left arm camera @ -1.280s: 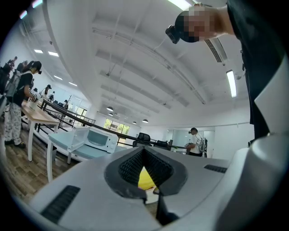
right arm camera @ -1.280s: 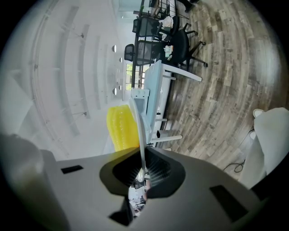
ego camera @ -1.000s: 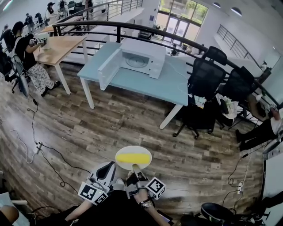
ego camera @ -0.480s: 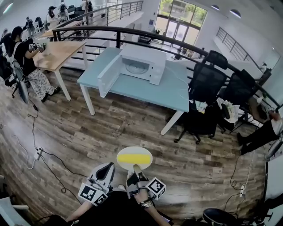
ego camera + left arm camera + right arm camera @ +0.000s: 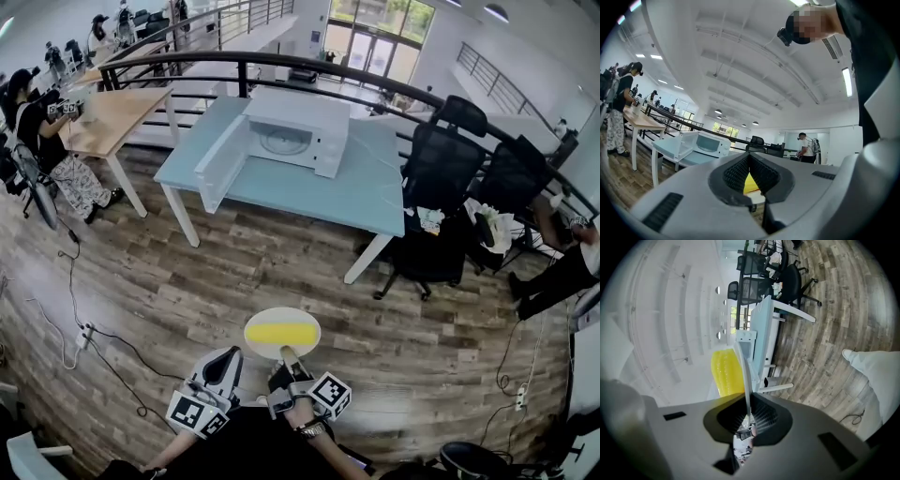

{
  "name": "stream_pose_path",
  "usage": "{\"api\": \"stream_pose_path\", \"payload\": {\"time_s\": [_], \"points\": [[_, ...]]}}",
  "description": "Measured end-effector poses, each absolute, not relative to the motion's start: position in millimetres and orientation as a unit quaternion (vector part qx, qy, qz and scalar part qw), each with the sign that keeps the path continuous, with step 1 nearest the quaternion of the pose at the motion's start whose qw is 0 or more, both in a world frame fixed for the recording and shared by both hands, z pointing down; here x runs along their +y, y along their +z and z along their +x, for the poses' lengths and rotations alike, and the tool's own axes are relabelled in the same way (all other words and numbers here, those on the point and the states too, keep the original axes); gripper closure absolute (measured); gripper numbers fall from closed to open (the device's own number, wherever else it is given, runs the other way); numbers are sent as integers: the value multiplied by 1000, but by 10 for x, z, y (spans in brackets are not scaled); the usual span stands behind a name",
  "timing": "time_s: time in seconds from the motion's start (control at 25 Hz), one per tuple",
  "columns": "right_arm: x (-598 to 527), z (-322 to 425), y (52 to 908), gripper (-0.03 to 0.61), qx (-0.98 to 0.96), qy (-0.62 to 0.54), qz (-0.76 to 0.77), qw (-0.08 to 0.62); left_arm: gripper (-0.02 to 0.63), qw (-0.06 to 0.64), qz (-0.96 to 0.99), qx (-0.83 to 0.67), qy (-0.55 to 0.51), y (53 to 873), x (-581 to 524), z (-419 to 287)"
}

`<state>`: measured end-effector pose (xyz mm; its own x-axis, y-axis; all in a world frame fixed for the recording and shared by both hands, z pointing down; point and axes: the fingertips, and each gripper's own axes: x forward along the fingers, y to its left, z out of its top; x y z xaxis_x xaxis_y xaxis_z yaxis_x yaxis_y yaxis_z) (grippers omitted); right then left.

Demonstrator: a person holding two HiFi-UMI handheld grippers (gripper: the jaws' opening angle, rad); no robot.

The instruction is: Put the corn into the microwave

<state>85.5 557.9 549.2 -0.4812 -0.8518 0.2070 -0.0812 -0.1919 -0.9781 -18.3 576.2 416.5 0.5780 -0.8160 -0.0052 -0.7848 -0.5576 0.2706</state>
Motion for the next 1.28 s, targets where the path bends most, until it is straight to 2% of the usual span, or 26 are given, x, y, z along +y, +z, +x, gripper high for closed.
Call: {"api": "stream_pose_path", "payload": {"time_s": [1.28], "points": [[3221,1377,5470,555,566,-668,-406,264,611,125,850,-508,-66,4143,3533,221]]}}
